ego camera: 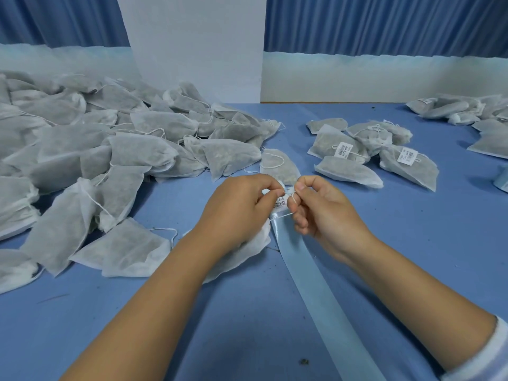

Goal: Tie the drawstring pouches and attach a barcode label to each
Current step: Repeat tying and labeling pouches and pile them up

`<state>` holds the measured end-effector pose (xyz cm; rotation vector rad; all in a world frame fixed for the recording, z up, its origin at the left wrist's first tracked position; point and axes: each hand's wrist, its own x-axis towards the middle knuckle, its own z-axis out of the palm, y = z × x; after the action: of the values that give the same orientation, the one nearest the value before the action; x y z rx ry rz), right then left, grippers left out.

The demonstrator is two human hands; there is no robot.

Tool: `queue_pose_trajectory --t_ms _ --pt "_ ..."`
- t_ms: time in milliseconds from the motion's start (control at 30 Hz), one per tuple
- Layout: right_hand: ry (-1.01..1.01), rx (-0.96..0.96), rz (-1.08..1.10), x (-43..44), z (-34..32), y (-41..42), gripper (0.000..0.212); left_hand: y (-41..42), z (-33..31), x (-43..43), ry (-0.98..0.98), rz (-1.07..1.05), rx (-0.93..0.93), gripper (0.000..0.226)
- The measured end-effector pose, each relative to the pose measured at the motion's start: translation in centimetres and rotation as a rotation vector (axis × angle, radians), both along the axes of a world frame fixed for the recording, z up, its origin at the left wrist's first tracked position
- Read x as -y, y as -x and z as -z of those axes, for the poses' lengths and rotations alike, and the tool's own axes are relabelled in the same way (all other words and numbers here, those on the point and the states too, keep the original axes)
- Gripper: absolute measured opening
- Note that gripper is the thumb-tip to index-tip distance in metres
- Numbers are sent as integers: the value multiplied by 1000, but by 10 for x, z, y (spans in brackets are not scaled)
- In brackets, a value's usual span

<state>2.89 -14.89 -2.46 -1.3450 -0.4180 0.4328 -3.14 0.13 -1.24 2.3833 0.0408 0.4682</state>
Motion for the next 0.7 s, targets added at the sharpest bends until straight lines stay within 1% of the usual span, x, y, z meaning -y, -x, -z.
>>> queue_pose_trajectory --t_ms 100,167,233,333,400,467,567,633,700 --pt "9 32 12 0 1 1 10 -2 2 -2 2 25 -58 15" --pt "-19 28 24 1 2 -1 10 -2 1 -4 88 70 -132 19" --pt "-53 20 48 3 2 -3 10 -2 2 -9 155 93 -211 29" --pt "-91 41 78 6 1 -9 10 -3 -1 -21 185 86 -360 39" --pt "-101 66 80 7 1 -10 11 -2 -3 -31 172 105 -459 39" --pt "-95 102 82 8 2 -9 11 0 -5 -38 160 104 -504 31" --pt "-41 214 124 8 3 -7 11 -1 -2 -47 205 30 -451 25" --pt "23 338 152 7 4 -4 10 -3 0 -48 291 -37 -346 23" --pt "77 457 160 7 6 0 9 -6 1 -45 418 -97 -241 22"
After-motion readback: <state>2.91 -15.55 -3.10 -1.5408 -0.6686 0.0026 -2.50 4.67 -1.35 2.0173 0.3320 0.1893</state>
